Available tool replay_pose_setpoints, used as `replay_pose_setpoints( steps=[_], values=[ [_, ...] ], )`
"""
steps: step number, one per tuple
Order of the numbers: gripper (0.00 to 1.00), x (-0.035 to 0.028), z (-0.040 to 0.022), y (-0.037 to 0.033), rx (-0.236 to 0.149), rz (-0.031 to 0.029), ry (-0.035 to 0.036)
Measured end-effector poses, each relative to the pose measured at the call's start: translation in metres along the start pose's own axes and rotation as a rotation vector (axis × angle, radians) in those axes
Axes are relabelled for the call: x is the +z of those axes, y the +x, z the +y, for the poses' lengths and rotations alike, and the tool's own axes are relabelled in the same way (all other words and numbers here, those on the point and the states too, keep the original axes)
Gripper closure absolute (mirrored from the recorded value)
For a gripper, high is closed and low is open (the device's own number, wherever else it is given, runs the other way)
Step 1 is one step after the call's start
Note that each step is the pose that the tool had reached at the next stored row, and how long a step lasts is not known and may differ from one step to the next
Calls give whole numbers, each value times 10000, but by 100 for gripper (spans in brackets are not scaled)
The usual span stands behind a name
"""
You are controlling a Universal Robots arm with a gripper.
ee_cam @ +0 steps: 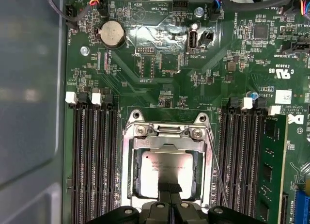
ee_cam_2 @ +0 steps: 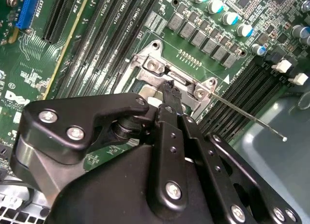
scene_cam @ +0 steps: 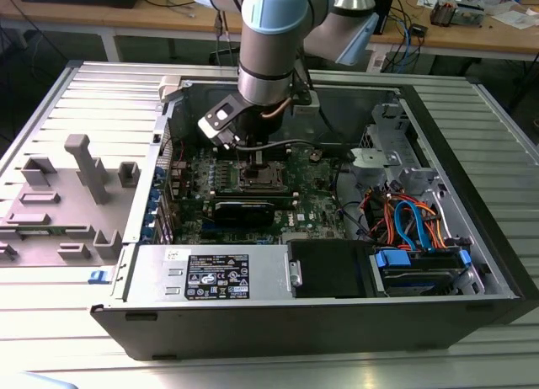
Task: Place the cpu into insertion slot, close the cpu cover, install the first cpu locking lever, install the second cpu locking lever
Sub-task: 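Close the cpu cover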
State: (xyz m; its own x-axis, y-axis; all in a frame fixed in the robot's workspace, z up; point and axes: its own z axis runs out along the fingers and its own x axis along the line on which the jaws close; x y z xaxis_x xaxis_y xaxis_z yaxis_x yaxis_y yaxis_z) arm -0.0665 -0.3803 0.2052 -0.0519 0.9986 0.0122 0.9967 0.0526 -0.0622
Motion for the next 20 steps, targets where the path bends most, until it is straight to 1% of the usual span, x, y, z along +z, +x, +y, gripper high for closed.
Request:
replay_pose_setpoints(
  steps=[4, 5, 6, 7, 9, 11, 13, 15, 16, 17, 20],
  values=[
    [89, -2, 1, 2, 0, 10, -8],
    [89, -29, 0, 5, -1, 25, -18],
    [89, -59, -3, 3, 1, 11, -9],
    [89, -77, -4, 3, 1, 9, -7],
    [89, -140, -6, 3, 0, 8, -6],
    [89, -160, 7, 3, 0, 9, 6],
    [89, -231, 8, 3, 0, 12, 12],
    [89, -275, 6, 4, -2, 14, 12],
    [89, -325, 3, 4, -3, 15, 12],
    [89, -344, 2, 4, -4, 14, 13],
    [89, -344, 2, 5, -4, 15, 12]
  ],
)
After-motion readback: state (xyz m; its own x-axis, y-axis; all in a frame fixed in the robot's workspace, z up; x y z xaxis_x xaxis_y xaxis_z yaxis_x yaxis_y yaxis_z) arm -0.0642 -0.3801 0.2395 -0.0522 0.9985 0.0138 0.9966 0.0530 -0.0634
